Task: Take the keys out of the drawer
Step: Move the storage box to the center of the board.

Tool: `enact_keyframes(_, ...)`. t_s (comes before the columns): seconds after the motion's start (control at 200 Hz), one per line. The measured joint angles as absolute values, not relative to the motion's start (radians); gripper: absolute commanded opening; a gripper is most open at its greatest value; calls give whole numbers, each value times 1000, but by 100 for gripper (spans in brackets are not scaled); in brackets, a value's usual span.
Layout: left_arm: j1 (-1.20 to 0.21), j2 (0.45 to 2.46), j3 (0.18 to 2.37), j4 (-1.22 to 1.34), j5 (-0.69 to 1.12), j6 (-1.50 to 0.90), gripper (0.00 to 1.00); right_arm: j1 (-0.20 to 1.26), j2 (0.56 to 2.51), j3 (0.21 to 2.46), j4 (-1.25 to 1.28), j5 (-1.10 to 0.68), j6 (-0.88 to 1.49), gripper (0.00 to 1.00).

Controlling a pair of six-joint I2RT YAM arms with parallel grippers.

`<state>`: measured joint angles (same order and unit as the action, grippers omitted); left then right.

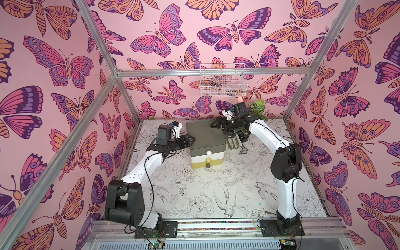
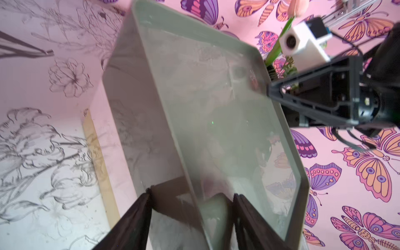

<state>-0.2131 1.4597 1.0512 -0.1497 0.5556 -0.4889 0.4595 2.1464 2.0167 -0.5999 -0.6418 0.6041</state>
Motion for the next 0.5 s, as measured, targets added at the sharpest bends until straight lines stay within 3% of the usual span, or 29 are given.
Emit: enact_keyframes(0.501,-328,1406,1026,-216,521,-559,65,438,2184,2063,-596,-664,582,99)
